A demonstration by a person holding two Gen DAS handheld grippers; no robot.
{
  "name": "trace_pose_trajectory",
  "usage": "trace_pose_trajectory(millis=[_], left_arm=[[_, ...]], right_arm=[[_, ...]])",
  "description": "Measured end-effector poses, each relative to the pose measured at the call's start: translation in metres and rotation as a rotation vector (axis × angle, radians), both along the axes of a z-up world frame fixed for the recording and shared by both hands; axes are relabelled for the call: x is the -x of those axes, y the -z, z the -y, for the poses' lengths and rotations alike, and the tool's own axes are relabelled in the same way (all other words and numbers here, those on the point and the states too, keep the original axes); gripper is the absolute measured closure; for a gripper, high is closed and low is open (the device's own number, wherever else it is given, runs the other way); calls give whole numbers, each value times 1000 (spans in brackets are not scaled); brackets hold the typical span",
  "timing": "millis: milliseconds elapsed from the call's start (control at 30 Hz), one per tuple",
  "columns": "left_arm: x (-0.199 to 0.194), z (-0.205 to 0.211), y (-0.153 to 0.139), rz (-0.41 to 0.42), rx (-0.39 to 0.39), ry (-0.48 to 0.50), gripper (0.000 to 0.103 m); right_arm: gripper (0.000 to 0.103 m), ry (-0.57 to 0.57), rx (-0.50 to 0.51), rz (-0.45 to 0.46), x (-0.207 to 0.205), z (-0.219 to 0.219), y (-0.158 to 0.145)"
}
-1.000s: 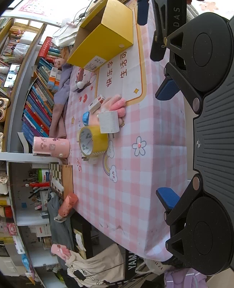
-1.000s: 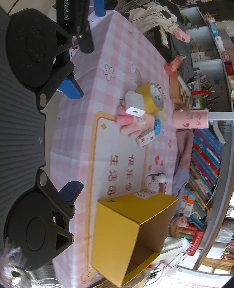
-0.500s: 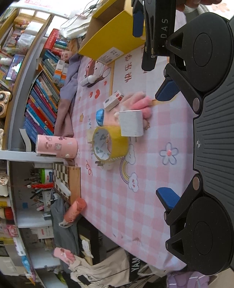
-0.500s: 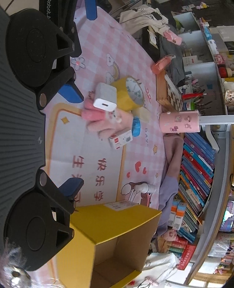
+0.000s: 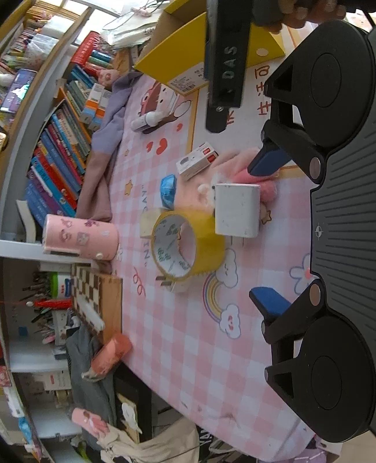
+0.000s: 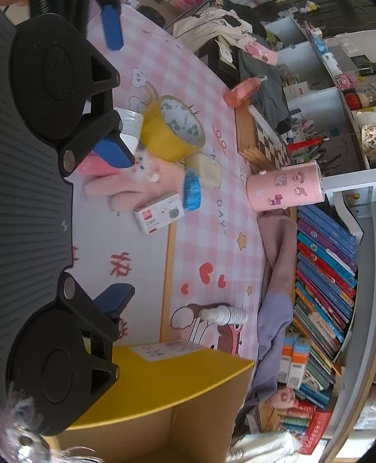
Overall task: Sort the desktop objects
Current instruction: 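Grasp the white charger plug with the left tool while the right tool grasps the small white box, then lift the white plug and small white box and carry both over the yellow box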
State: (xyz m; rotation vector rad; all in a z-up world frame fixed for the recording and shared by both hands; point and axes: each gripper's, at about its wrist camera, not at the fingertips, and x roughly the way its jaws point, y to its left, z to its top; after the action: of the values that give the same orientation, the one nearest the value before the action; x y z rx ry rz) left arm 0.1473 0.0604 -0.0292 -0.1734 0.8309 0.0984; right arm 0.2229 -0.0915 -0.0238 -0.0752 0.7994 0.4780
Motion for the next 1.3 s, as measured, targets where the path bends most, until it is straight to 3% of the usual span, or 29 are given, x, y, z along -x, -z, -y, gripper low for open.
trace_pose_trajectory(millis=[100,500,633,833,967,1033,1133,1300], left_arm=[[-10,2,6,-22,8,-6,28],[-46,3,20,-60,44,1,29],[-55,2,27,-82,61,6,37],[-61,2,31,-87,71,12,38],[-61,1,32,-82,76,12,38],[-61,0,32,-80,82,10,38],[-60,-1,29,-83,80,-9,39],[-50,-11,17,-47,91,-51,39]], right_arm=[[27,-18,8,-17,-14,-5,4],[35,-74,15,-88,-57,-30,24],[37,-78,21,-111,-70,-36,31],[41,-95,26,-132,-82,-45,38],[54,-111,31,-153,-88,-50,45],[66,-115,29,-162,-89,-50,48],[73,-115,28,-155,-88,-49,47],[74,-103,-4,-121,-80,-42,37]])
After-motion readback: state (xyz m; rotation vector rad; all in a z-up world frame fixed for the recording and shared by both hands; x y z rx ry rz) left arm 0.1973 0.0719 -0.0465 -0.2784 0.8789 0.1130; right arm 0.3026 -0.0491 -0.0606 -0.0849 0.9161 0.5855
